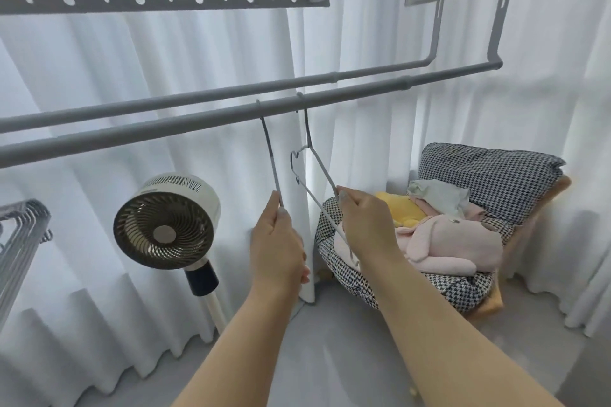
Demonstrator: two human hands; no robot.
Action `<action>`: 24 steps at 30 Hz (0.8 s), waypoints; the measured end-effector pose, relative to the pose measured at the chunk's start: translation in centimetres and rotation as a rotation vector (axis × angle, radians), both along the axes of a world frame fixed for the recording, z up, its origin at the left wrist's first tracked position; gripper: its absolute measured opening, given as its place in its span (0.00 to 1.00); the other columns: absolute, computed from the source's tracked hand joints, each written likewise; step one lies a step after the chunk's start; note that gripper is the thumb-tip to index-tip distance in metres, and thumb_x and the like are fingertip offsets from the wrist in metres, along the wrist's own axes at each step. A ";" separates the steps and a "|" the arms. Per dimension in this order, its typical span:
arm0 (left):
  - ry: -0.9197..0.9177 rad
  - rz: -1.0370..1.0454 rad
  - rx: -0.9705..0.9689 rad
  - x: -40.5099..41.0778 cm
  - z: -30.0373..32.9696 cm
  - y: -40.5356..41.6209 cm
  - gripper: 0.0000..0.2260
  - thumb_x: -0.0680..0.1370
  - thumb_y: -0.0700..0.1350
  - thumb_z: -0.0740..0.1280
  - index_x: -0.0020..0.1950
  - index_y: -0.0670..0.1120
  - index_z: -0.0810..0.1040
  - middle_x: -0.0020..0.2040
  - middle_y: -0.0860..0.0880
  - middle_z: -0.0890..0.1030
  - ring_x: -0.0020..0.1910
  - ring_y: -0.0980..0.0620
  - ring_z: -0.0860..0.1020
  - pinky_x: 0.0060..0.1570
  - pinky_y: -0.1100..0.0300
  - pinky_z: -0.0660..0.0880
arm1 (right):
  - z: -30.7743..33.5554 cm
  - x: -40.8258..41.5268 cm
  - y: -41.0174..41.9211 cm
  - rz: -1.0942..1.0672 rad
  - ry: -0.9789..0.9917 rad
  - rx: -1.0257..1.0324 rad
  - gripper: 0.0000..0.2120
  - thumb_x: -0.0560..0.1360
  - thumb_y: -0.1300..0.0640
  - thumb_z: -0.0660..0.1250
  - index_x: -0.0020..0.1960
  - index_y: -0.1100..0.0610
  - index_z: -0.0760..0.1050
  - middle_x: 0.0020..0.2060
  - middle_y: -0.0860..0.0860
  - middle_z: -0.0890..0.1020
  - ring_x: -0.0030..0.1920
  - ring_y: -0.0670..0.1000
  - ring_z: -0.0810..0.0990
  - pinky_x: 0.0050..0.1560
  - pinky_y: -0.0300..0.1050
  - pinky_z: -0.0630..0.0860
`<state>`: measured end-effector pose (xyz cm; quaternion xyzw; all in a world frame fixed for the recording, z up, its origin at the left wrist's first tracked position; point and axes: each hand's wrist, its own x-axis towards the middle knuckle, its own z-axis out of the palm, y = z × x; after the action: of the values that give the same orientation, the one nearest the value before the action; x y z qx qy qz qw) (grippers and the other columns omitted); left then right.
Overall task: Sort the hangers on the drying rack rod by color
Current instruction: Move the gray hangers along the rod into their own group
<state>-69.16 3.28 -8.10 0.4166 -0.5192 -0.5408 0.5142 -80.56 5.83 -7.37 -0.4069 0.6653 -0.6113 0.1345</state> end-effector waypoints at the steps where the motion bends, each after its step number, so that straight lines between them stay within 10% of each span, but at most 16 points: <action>1: -0.006 -0.009 -0.001 -0.4 0.0 0.0 0.19 0.84 0.47 0.54 0.75 0.60 0.66 0.26 0.47 0.65 0.20 0.53 0.62 0.18 0.63 0.63 | -0.2 -0.5 -0.2 -0.008 -0.011 0.001 0.16 0.80 0.58 0.57 0.55 0.72 0.72 0.34 0.65 0.73 0.35 0.52 0.67 0.37 0.45 0.62; 5: -0.037 -0.046 -0.039 -1.9 0.1 -0.5 0.19 0.85 0.48 0.54 0.75 0.60 0.66 0.27 0.46 0.65 0.20 0.53 0.62 0.18 0.64 0.63 | -0.6 -2.2 -0.8 -0.041 -0.075 -0.008 0.16 0.81 0.56 0.57 0.56 0.64 0.79 0.31 0.51 0.76 0.33 0.48 0.70 0.37 0.43 0.66; 9: -0.061 -0.098 -0.067 -4.1 -0.3 -1.4 0.19 0.85 0.48 0.53 0.75 0.59 0.66 0.25 0.46 0.66 0.18 0.53 0.62 0.18 0.63 0.63 | -0.4 -3.8 -0.9 -0.081 -0.072 -0.007 0.16 0.81 0.56 0.57 0.57 0.64 0.79 0.51 0.60 0.83 0.45 0.55 0.78 0.48 0.48 0.72; 13: -0.050 -0.152 -0.067 -6.3 -0.5 -1.9 0.18 0.85 0.47 0.54 0.74 0.60 0.67 0.24 0.49 0.67 0.19 0.52 0.62 0.19 0.63 0.64 | -0.6 -5.9 -1.0 -0.111 -0.081 -0.001 0.15 0.81 0.56 0.57 0.57 0.63 0.79 0.32 0.52 0.79 0.37 0.52 0.75 0.44 0.45 0.70; 21: -0.043 -0.177 -0.068 -11.7 -0.2 -2.5 0.19 0.84 0.45 0.54 0.75 0.58 0.66 0.28 0.45 0.66 0.20 0.52 0.62 0.16 0.64 0.63 | -0.3 -11.2 -1.1 -0.152 -0.068 -0.011 0.16 0.80 0.58 0.58 0.54 0.71 0.74 0.44 0.68 0.79 0.39 0.63 0.74 0.47 0.56 0.75; 24: -0.030 -0.168 -0.058 -14.3 0.0 -2.2 0.19 0.84 0.45 0.54 0.75 0.58 0.66 0.26 0.47 0.67 0.19 0.54 0.62 0.17 0.64 0.63 | -0.3 -13.7 -1.2 -0.140 -0.072 0.015 0.16 0.80 0.56 0.58 0.54 0.70 0.74 0.33 0.62 0.76 0.35 0.54 0.70 0.41 0.46 0.67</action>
<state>-83.44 1.08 -8.08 0.3645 -0.5754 -0.5603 0.4712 -94.25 4.64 -7.72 -0.3363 0.6913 -0.6284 0.1184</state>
